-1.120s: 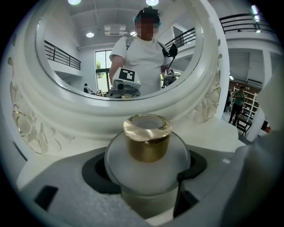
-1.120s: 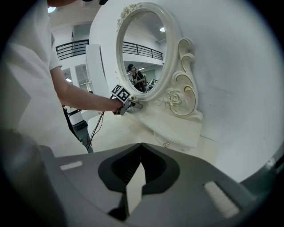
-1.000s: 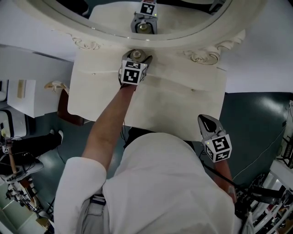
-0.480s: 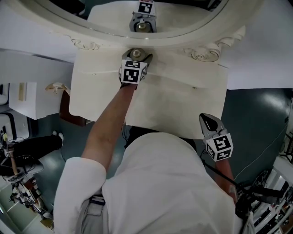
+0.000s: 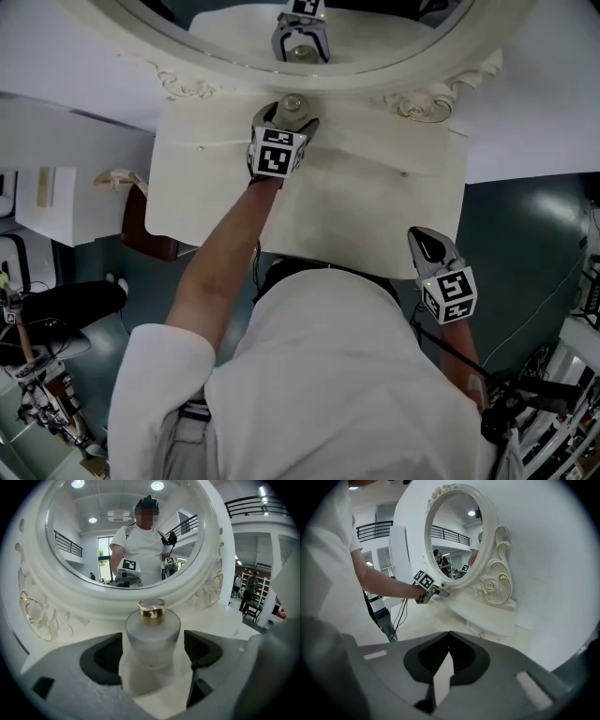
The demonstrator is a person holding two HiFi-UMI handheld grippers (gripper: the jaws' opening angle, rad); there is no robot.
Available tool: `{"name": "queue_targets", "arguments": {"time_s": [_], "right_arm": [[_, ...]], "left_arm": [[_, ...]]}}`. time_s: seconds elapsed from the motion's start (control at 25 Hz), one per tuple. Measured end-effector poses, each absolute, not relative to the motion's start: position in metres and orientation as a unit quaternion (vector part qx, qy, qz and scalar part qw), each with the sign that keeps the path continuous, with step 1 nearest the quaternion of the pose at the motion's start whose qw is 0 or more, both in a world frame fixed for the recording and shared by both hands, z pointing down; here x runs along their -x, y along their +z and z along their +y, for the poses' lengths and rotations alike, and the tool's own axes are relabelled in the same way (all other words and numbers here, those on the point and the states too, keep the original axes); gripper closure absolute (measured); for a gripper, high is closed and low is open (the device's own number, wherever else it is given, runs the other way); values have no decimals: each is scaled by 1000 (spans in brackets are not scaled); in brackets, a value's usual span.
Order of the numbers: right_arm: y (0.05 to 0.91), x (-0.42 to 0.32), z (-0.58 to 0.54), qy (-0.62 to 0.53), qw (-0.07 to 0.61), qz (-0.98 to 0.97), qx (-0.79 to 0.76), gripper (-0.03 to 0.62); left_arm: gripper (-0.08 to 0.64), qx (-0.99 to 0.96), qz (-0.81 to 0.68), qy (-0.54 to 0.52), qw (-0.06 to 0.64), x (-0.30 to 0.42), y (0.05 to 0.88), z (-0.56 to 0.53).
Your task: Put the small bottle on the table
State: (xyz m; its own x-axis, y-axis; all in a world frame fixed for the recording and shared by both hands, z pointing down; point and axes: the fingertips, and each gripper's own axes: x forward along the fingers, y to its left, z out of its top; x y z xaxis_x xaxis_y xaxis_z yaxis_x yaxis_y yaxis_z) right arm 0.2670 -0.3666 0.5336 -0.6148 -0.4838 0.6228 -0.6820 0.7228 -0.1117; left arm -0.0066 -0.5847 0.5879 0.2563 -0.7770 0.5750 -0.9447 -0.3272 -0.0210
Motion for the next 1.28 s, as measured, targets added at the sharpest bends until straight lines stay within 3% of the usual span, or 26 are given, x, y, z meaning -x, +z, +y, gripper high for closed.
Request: {"name": "queue_targets", "arguments": {"time_s": [0.24, 0.6, 1.0, 1.28], "right_arm": [[528, -225, -346, 157, 280, -886, -334, 591], [510, -151, -312, 133, 268, -896, -328, 591], [505, -82, -255, 130, 261, -898, -330, 591], [508, -51, -214, 133, 256, -897, -336, 591]], "left_arm": [[170, -792, -531, 245, 175, 21, 578, -532], [558, -822, -498, 216, 175, 58, 542, -418], [558, -862, -424, 177, 213, 92, 519, -295], [557, -893, -350, 219, 180, 95, 509, -218]]}}
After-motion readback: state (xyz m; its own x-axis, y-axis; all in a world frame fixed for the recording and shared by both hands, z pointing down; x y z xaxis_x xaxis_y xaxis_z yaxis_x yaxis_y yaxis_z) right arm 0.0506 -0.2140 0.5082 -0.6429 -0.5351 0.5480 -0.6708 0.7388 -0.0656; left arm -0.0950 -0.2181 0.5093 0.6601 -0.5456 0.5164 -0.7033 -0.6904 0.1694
